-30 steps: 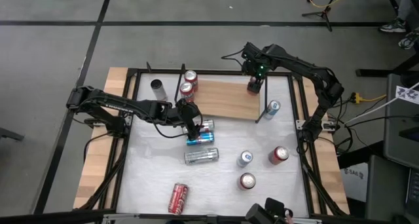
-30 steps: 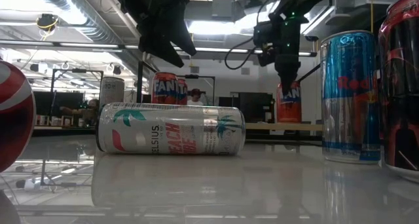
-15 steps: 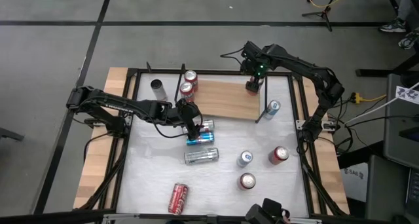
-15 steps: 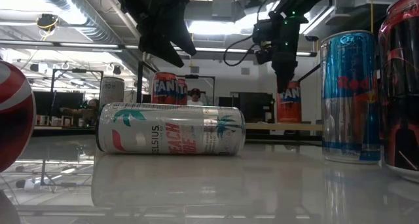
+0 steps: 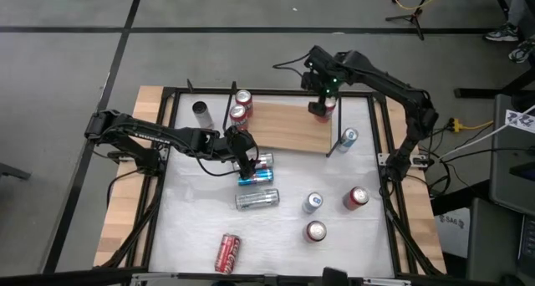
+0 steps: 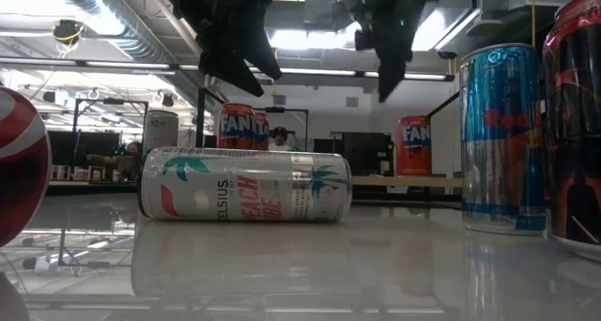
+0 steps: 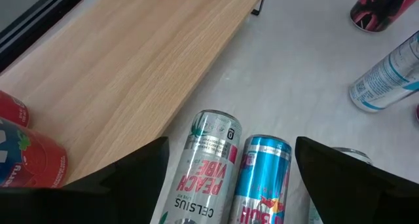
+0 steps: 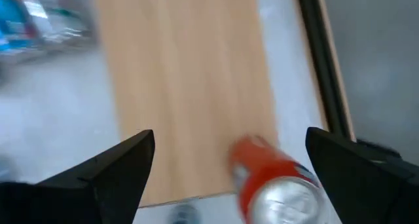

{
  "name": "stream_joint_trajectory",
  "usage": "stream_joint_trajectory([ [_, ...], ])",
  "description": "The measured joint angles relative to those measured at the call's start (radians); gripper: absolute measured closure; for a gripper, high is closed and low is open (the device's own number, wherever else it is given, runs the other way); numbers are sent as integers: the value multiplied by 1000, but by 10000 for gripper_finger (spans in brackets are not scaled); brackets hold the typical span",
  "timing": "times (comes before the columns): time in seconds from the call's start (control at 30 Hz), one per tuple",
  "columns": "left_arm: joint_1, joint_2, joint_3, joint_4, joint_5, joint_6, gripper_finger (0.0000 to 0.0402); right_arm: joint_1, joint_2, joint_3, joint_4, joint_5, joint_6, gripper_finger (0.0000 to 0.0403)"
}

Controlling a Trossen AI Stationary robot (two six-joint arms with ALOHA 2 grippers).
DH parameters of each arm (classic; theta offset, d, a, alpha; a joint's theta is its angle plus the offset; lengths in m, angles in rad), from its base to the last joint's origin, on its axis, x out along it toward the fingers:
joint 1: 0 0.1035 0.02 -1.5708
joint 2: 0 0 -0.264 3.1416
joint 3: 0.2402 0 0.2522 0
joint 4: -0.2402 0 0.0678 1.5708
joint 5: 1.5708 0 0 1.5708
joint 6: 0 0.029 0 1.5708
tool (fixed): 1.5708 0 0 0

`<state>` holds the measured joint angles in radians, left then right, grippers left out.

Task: Place canned beverage on shelf
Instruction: Put the middle red-black soda can on the shelf

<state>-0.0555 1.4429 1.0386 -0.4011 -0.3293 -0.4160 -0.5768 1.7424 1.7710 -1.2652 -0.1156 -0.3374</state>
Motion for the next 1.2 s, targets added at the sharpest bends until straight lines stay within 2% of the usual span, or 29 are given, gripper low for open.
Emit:
stream_joint_trajectory([
  [0.27,0,0,0,0,0,0,79,229,-1,107,-107,-62,76,17],
  [0.63,0,0,0,-1,0,0,79,644,-1,106,-144,-62,286,17],
  [1.0,0,0,0,-1,0,0,79,990,-1,106,-133,-59,311,17],
  [1.2,0,0,0,-2,0,0,79,1142,11,105,-87,121,388,17],
])
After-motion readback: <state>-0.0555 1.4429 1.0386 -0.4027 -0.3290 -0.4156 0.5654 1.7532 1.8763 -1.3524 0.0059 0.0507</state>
